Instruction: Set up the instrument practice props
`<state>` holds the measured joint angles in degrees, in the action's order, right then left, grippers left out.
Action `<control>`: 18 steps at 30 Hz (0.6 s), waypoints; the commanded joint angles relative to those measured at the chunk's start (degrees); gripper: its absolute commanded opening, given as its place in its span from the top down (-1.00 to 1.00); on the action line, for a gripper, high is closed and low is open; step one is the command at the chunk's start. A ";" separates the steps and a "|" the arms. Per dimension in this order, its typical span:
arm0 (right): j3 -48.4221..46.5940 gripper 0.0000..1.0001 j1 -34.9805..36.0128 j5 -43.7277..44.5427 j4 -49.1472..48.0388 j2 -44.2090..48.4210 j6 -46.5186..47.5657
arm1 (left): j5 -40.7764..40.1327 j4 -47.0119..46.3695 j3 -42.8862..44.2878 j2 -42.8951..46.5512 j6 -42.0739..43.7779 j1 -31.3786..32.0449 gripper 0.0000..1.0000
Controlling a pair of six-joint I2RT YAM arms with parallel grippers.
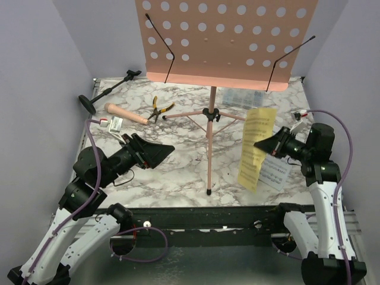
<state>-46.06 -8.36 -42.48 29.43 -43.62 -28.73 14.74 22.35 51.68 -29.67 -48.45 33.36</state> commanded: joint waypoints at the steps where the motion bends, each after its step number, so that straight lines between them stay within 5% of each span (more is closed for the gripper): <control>1: -2.53 0.99 3.88 -22.95 9.22 4.08 1.93 | 1.67 -4.90 -4.54 -0.01 -8.95 -0.25 -0.97; 5: -1.84 0.99 4.23 -40.04 -1.99 8.70 -8.92 | 9.24 -17.58 -10.75 -0.36 -14.27 -0.23 -0.98; 8: -2.02 0.99 5.05 -44.58 -18.40 10.74 -23.51 | 14.21 -32.15 -16.62 -1.23 -20.98 -0.24 -0.98; 12: -3.32 1.00 6.61 -46.14 -41.54 9.40 -41.53 | 17.41 -49.44 -20.47 -3.61 -26.51 -0.14 -0.97; 18: -8.64 0.99 7.64 -43.21 -47.63 4.20 -46.09 | 20.70 -57.91 -16.35 -12.43 -26.22 3.16 -0.97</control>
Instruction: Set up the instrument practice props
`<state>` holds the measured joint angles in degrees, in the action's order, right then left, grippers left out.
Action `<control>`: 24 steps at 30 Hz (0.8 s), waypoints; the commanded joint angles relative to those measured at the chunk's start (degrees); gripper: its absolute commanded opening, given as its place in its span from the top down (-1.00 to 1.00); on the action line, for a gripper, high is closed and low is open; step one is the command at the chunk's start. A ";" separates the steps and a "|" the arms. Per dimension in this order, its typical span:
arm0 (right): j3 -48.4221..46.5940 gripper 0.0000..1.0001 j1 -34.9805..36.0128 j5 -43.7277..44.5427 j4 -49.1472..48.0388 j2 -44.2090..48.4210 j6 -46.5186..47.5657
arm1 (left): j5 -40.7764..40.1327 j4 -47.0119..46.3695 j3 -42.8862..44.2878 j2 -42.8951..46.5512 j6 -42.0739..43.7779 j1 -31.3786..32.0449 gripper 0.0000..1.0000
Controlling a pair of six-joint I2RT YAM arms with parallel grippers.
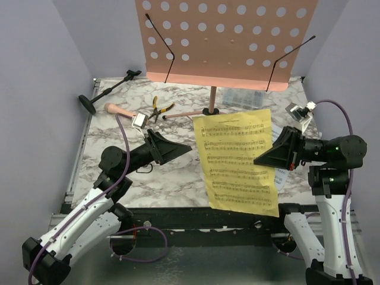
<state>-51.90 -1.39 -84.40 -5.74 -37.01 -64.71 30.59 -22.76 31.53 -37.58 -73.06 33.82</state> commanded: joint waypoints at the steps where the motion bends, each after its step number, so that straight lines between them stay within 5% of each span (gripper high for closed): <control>1: -2.73 0.99 0.68 -0.84 -16.24 -2.82 -13.03 | 4.24 -13.10 4.61 -6.07 -0.64 4.53 -0.97; 6: -5.60 0.99 0.68 1.33 -13.14 -5.67 -10.73 | 0.71 -18.07 7.32 -11.19 3.63 13.42 -0.78; 12: -18.56 0.91 0.68 4.45 19.23 -8.79 14.14 | -4.26 -20.30 9.27 -12.62 6.63 13.82 0.22; 14: -21.01 0.72 0.68 5.50 23.08 -9.80 17.77 | -6.18 -20.30 10.23 -13.24 8.10 13.94 0.41; 18: -23.61 0.69 0.68 6.39 23.18 -10.93 18.15 | -5.75 -20.30 14.89 -16.47 10.02 13.86 0.80; 24: -32.26 0.34 0.68 11.35 28.60 -15.40 22.32 | -6.74 -18.10 20.91 -17.95 16.39 13.88 1.00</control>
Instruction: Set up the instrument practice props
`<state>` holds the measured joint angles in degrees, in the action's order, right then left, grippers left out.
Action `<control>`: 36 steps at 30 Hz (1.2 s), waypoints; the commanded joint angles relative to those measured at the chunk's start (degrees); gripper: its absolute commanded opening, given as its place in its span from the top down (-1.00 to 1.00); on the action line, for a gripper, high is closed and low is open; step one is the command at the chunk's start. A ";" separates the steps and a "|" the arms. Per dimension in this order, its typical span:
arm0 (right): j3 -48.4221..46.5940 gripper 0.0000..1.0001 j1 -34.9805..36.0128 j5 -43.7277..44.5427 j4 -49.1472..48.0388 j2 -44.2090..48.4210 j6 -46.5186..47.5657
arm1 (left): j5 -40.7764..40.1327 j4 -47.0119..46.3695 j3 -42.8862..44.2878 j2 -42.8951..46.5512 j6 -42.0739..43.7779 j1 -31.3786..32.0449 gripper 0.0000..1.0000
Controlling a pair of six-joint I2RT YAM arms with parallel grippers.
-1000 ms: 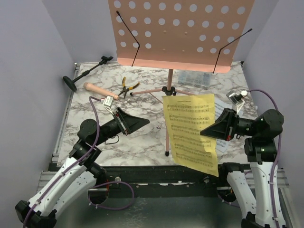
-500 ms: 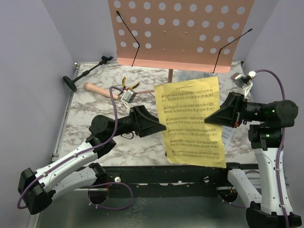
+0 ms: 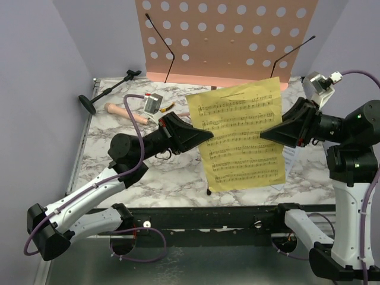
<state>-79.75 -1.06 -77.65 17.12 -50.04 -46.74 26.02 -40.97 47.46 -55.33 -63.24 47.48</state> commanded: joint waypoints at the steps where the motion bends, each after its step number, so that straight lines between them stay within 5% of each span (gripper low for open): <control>1: -5.03 0.27 0.35 5.24 5.19 -3.10 3.85 | -2.10 1.24 6.02 -0.36 8.13 0.22 1.00; 7: -8.12 0.23 0.36 7.59 -0.70 -6.55 1.43 | -2.42 12.77 14.31 -1.40 15.41 0.12 1.00; 10: -8.03 0.96 0.36 7.22 -8.35 -7.97 -3.69 | -3.97 23.29 21.24 -3.28 18.41 -0.24 1.00; 11: -8.10 0.99 0.36 7.85 -11.44 -8.41 -5.39 | -4.25 27.49 23.65 -4.63 18.66 -0.47 1.00; 13: -9.69 0.99 0.36 9.09 -15.29 -9.59 -7.56 | -5.39 36.87 30.28 -7.15 18.81 -1.56 0.90; 16: -16.12 0.99 0.36 12.63 -12.93 -12.53 -6.18 | -6.24 46.11 36.23 -8.85 19.97 -3.86 0.14; 19: -22.48 1.00 0.36 14.75 -10.97 -17.10 -6.09 | -7.32 48.45 38.16 -7.36 20.66 -7.06 -0.26; 27: -34.73 0.99 0.38 21.39 -7.07 -24.75 -4.67 | -27.55 61.44 47.10 -5.06 29.97 -8.21 -0.51; 36: -43.21 0.99 3.02 23.79 -11.37 -30.50 -1.64 | -42.33 64.97 56.93 -10.78 28.53 -8.25 -0.56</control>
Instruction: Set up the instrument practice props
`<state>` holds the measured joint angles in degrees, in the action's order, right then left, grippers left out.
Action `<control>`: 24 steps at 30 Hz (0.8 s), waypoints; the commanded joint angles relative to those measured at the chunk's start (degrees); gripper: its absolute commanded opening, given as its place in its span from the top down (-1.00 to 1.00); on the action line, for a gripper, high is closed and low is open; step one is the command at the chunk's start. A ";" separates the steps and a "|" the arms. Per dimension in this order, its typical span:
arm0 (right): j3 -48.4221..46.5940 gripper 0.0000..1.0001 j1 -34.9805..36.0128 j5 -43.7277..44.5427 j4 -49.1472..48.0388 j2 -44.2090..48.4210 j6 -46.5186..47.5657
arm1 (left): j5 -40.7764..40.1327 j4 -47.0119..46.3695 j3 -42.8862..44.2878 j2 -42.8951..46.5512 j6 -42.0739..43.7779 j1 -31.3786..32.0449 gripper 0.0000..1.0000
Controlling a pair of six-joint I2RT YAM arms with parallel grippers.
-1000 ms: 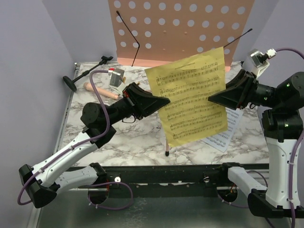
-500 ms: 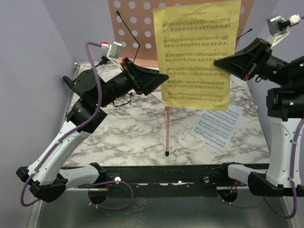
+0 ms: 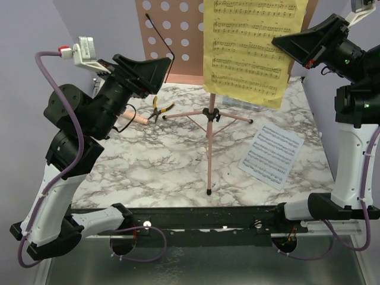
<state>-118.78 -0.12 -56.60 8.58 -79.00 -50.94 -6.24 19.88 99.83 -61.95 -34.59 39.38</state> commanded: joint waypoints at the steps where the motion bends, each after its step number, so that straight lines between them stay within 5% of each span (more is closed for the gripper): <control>1: -4.76 0.99 2.98 3.35 -3.42 -2.19 3.08 | -11.59 4.22 5.62 -5.13 -0.70 -0.14 -0.56; 10: -15.72 0.99 18.94 16.15 6.59 -10.01 19.43 | -15.64 2.95 10.62 -10.87 -3.72 -0.21 -0.35; 24: -20.44 0.99 20.88 21.74 12.43 -11.43 27.69 | -17.84 -0.87 9.15 -12.02 -3.56 -0.26 -0.14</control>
<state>-136.05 20.32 -37.71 18.11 -90.02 -27.05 -21.89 21.32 108.86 -74.37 -38.44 39.38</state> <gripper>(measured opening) 0.006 0.574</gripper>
